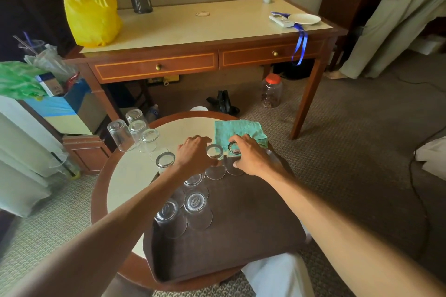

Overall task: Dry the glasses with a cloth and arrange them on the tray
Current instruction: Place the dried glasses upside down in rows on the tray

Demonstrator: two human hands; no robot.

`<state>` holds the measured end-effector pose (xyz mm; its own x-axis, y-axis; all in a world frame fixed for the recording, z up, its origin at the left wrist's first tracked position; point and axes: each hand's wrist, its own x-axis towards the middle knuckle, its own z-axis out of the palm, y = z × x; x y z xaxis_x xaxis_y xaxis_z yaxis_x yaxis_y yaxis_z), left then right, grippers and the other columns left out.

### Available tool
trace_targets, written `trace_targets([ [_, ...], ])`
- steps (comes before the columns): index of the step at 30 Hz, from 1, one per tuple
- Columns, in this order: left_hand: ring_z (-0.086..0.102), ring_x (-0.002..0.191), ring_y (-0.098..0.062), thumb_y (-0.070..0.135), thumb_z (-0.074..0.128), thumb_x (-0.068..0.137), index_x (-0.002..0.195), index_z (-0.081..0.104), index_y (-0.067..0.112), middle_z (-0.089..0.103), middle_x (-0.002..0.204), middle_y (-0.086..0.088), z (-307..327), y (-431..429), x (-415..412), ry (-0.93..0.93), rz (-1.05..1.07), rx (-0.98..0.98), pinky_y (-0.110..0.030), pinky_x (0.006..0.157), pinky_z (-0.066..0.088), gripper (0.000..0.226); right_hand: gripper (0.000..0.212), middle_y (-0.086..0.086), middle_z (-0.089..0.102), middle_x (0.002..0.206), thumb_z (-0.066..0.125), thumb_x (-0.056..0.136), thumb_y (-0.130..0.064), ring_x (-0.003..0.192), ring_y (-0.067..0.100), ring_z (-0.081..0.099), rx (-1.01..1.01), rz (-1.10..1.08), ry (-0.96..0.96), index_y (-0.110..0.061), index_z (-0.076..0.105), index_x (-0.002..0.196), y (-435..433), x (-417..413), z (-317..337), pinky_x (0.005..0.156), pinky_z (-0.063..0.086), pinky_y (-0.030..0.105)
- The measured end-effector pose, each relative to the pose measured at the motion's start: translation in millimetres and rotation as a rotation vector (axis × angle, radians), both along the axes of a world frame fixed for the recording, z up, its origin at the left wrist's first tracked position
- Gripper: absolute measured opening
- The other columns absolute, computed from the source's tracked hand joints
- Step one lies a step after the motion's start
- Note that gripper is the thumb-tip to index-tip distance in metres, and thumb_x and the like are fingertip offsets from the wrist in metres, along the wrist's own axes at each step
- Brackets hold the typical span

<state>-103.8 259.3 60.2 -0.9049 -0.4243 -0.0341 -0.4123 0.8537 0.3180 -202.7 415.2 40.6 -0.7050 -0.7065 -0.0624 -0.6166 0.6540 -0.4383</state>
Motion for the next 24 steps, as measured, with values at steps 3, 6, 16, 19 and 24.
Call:
trace_targets([
  [3, 0.064, 0.108, -0.024, 0.043, 0.084, 0.082, 0.137, 0.062, 0.02, 0.069, 0.126, -0.002, 13, -8, 10, 0.084, 0.004, 0.066, -0.043, 0.091, 0.054, 0.063, 0.074, 0.009, 0.043, 0.136, 0.078, 0.08, -0.018, 0.126, 0.028, 0.045, 0.052, -0.021, 0.017, -0.022, 0.036, 0.141, -3, 3, 9, 0.094, 0.047, 0.044],
  [6, 0.066, 0.106, -0.024, 0.029, 0.08, 0.089, 0.126, 0.069, 0.018, 0.073, 0.117, -0.001, 27, -23, 24, 0.207, 0.044, 0.089, -0.04, 0.091, 0.055, 0.04, 0.073, 0.009, 0.044, 0.139, 0.078, 0.081, -0.028, 0.127, 0.029, 0.043, -0.049, -0.075, 0.07, -0.02, 0.037, 0.141, -18, 10, 25, 0.1, 0.044, 0.045],
  [16, 0.068, 0.109, -0.028, 0.0, 0.07, 0.087, 0.123, 0.072, 0.015, 0.072, 0.122, -0.006, 43, -135, 56, 0.255, 0.221, -0.045, -0.033, 0.079, 0.056, 0.039, 0.046, 0.001, 0.058, 0.125, 0.073, 0.086, -0.024, 0.112, 0.022, 0.054, -0.173, 0.041, -0.061, -0.018, 0.051, 0.126, -152, 47, 50, 0.083, 0.044, 0.033],
  [19, 0.055, 0.125, -0.032, 0.004, 0.071, 0.089, 0.143, 0.058, 0.018, 0.059, 0.139, -0.01, 34, -168, 55, 0.122, 0.249, -0.143, -0.044, 0.098, 0.05, 0.057, 0.05, 0.004, 0.058, 0.129, 0.076, 0.084, -0.024, 0.112, 0.024, 0.056, -0.08, 0.087, -0.077, -0.016, 0.049, 0.126, -192, 50, 47, 0.079, 0.045, 0.033],
  [24, 0.04, 0.135, -0.029, 0.019, 0.07, 0.095, 0.157, 0.039, 0.032, 0.04, 0.16, -0.001, 11, -214, 49, -0.037, 0.151, -0.241, -0.045, 0.109, 0.037, 0.07, 0.065, 0.009, 0.054, 0.138, 0.082, 0.08, -0.027, 0.124, 0.029, 0.054, 0.07, 0.144, -0.03, -0.013, 0.048, 0.134, -257, 54, 35, 0.087, 0.047, 0.039],
])
